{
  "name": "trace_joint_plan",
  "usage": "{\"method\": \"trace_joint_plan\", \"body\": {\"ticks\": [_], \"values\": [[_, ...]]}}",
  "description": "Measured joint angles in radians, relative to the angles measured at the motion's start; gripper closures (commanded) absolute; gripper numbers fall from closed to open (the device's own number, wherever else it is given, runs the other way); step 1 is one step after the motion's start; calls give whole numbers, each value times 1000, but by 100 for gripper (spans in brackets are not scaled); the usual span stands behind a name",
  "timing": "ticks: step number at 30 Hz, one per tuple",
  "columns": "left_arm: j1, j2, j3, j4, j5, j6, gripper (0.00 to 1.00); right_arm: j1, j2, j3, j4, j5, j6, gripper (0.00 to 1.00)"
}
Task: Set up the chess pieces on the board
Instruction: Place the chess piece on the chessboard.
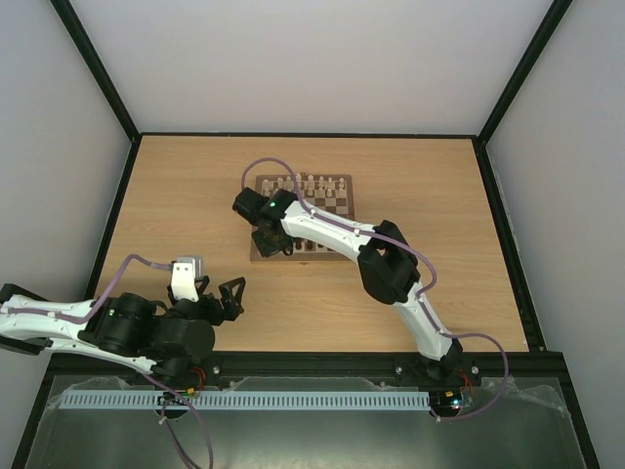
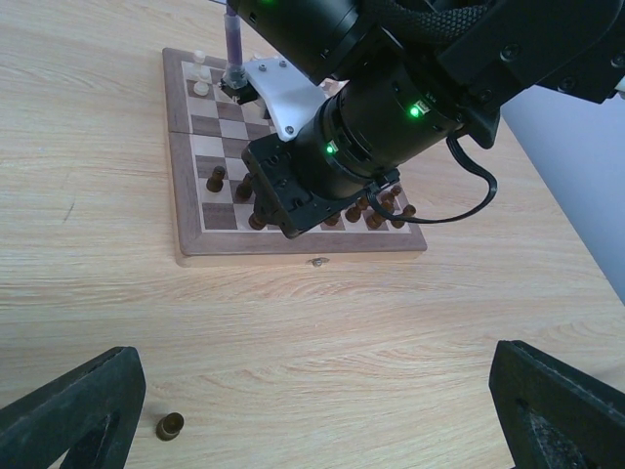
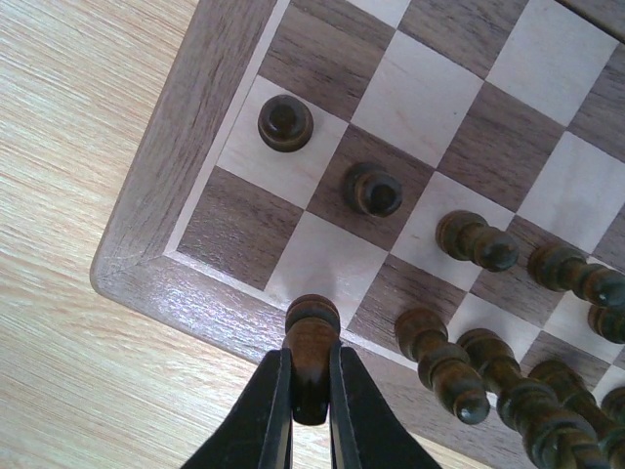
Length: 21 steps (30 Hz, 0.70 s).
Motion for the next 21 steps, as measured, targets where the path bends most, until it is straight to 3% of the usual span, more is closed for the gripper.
{"method": "trace_joint_plan", "body": {"ticks": [21], "values": [[0, 0, 0, 1, -1, 8, 0, -37, 16, 0, 26, -34, -22, 94]]}}
